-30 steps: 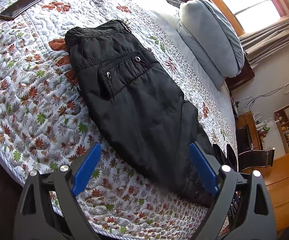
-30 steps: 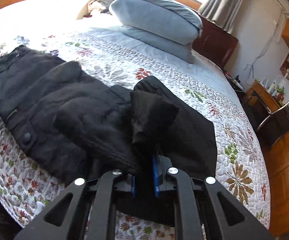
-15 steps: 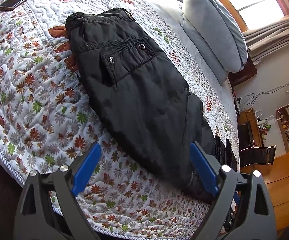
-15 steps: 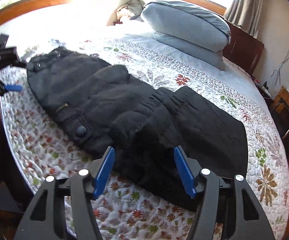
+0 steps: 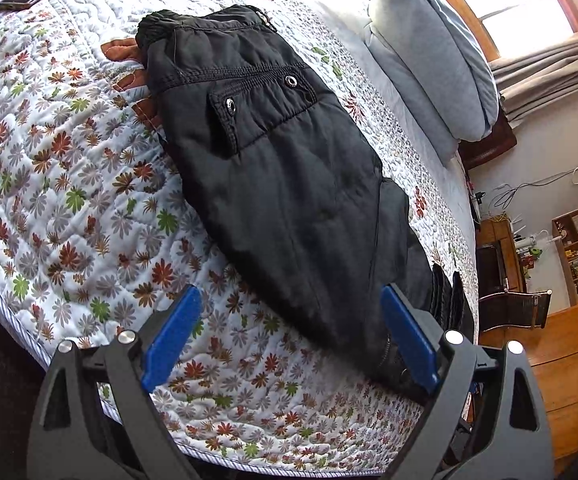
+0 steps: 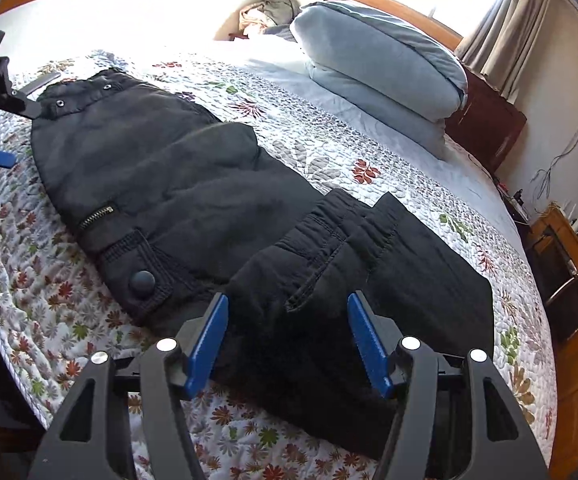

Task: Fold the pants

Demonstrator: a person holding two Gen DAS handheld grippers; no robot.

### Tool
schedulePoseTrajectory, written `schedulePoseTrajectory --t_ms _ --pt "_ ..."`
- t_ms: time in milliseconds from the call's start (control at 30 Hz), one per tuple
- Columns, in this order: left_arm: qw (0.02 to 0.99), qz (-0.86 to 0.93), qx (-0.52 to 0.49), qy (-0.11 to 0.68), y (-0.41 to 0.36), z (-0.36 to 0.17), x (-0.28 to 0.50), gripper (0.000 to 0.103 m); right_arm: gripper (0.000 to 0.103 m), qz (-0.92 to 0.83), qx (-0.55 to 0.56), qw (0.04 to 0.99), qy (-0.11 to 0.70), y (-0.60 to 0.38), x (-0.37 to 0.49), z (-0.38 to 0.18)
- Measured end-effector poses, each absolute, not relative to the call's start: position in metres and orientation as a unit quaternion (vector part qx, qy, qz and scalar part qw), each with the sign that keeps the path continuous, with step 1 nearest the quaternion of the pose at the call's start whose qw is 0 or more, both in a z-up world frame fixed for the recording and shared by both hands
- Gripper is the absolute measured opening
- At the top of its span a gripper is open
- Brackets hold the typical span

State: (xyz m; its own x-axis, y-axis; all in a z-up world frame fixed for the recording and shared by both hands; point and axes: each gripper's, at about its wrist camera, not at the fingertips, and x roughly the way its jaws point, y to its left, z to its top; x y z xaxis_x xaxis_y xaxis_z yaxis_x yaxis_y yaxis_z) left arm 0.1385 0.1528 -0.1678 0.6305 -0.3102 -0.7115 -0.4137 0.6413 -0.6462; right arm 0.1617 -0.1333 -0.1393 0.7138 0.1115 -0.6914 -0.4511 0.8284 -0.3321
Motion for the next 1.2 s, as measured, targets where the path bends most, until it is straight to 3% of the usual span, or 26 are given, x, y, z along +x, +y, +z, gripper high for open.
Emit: schedulePoseTrajectory --t_ms 133,400,500,533,567,833,1033,1200 --pt "0.796 0.036 -0.422 0.433 0.154 -0.172 0.137 0.091 0.019 0.157 -0.219 0.898 0.348 -0.144 0.165 -0.131" --pt "0.801 0.073 -0.411 0.429 0.172 -0.178 0.139 0.092 0.017 0.188 -0.214 0.887 0.364 -0.144 0.161 -0.135" --pt "0.798 0.09 -0.419 0.424 0.188 -0.182 0.145 0.092 0.023 0.19 -0.196 0.89 0.365 -0.146 0.161 -0.133" --pt "0.796 0.095 -0.424 0.421 0.193 -0.183 0.147 0.092 0.038 0.195 -0.187 0.891 0.365 -0.146 0.161 -0.132" --pt "0.795 0.101 -0.427 0.419 0.197 -0.184 0.149 0.092 0.045 0.198 -0.18 0.892 0.363 -0.146 0.16 -0.13" --pt "0.781 0.109 -0.501 0.356 0.232 -0.178 0.15 0.092 0.045 0.225 -0.088 0.9 0.364 -0.168 0.153 -0.109" --pt "0.731 0.072 -0.598 0.319 0.263 -0.203 0.157 0.092 0.046 0.196 -0.02 0.908 0.37 -0.207 0.161 -0.102" --pt "0.724 0.047 -0.619 0.301 0.271 -0.204 0.173 0.094 0.055 0.177 0.025 0.911 0.372 -0.235 0.165 -0.1"
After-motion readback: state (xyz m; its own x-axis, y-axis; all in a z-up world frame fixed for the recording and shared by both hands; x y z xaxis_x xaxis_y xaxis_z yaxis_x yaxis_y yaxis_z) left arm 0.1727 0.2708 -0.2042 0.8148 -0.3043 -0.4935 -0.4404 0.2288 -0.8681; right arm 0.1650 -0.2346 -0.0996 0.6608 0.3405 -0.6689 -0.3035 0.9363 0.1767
